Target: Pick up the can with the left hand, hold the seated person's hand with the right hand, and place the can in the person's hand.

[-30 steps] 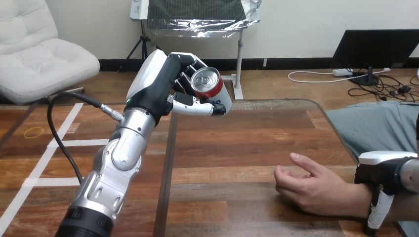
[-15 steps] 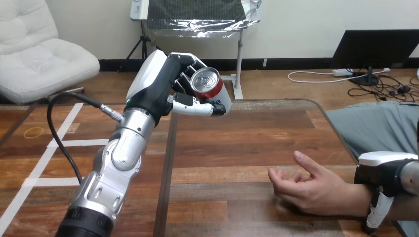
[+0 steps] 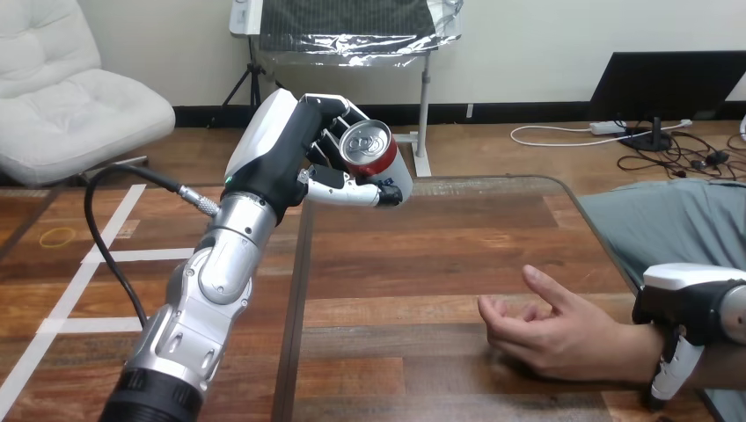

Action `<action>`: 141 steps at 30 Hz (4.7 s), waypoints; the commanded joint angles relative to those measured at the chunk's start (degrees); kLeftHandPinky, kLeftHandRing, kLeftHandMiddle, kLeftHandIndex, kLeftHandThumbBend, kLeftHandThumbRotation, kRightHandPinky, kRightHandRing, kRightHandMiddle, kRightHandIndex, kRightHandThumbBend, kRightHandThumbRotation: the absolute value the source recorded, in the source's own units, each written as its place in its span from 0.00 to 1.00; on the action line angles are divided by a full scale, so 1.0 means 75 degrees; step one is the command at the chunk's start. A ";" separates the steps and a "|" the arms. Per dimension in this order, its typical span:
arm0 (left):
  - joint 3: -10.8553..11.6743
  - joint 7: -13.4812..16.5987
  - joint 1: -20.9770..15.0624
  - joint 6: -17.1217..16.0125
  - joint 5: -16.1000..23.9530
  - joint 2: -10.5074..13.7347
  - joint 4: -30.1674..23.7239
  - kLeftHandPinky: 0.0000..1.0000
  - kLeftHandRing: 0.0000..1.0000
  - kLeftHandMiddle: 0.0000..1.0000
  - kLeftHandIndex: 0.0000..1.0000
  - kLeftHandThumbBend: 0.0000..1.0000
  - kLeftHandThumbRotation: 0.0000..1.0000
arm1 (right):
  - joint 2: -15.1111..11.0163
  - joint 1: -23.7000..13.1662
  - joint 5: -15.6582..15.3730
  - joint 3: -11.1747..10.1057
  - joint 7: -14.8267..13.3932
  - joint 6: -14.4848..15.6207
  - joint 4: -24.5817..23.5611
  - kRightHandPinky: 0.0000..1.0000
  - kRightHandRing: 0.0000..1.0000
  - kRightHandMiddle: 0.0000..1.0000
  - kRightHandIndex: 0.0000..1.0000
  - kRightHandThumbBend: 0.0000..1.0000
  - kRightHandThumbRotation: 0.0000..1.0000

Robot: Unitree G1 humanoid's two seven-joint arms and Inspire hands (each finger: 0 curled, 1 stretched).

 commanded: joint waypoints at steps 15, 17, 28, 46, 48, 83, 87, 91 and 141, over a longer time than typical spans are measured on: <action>0.0020 -0.0062 -0.0747 -0.0073 -0.0101 -0.0415 -0.0038 0.32 0.38 0.45 0.49 0.66 0.00 | -0.0516 -0.0679 0.0375 -0.0708 -0.0271 -0.0020 -0.0368 0.20 0.32 0.44 0.40 0.70 0.00; 0.0002 -0.0073 -0.0787 -0.0124 -0.0103 -0.0473 -0.0008 0.32 0.38 0.45 0.49 0.66 0.00 | -0.0555 -0.0740 0.0364 -0.0719 -0.0283 -0.0022 -0.0385 0.20 0.32 0.43 0.40 0.70 0.00; -0.0091 -0.0164 -0.0965 -0.0002 -0.0045 -0.0829 0.0002 0.32 0.38 0.45 0.48 0.66 0.00 | -0.0666 -0.1045 0.0343 -0.0791 -0.0202 0.0052 -0.0491 0.20 0.31 0.42 0.41 0.70 0.00; -0.0396 -0.0119 -0.1328 0.0021 0.0205 -0.1294 0.0197 0.35 0.41 0.46 0.48 0.65 0.00 | -0.0739 -0.1632 0.0213 -0.0795 0.0014 0.0084 -0.0709 0.19 0.29 0.41 0.41 0.70 0.00; -0.0413 -0.0106 -0.1369 -0.0019 0.0216 -0.1335 0.0252 0.35 0.41 0.47 0.48 0.65 0.00 | -0.0748 -0.1685 0.0208 -0.0791 0.0024 0.0055 -0.0710 0.18 0.28 0.40 0.40 0.70 0.00; -0.0932 0.0075 -0.2587 -0.0466 0.0644 -0.1980 0.1917 0.38 0.43 0.48 0.48 0.65 0.00 | -0.0579 -0.2966 -0.0008 -0.0570 0.0550 -0.0126 -0.0819 0.20 0.30 0.41 0.38 0.72 0.00; -0.0947 0.0083 -0.2729 -0.0480 0.0657 -0.2087 0.2103 0.38 0.43 0.48 0.47 0.66 0.00 | -0.0534 -0.3053 0.0052 -0.0589 0.0514 -0.0203 -0.0790 0.19 0.28 0.39 0.36 0.73 0.00; -0.0925 0.0088 -0.2888 -0.0588 0.0637 -0.2220 0.2348 0.38 0.42 0.48 0.47 0.66 0.00 | -0.0506 -0.3194 0.0038 -0.0544 0.0600 -0.0238 -0.0775 0.19 0.27 0.38 0.36 0.74 0.00; -0.1241 0.0305 -0.3705 -0.0525 0.0683 -0.3210 0.3423 0.36 0.40 0.45 0.44 0.64 0.00 | -0.0478 -0.3163 -0.0085 -0.0604 0.0810 -0.0206 -0.0999 0.21 0.29 0.40 0.39 0.73 0.00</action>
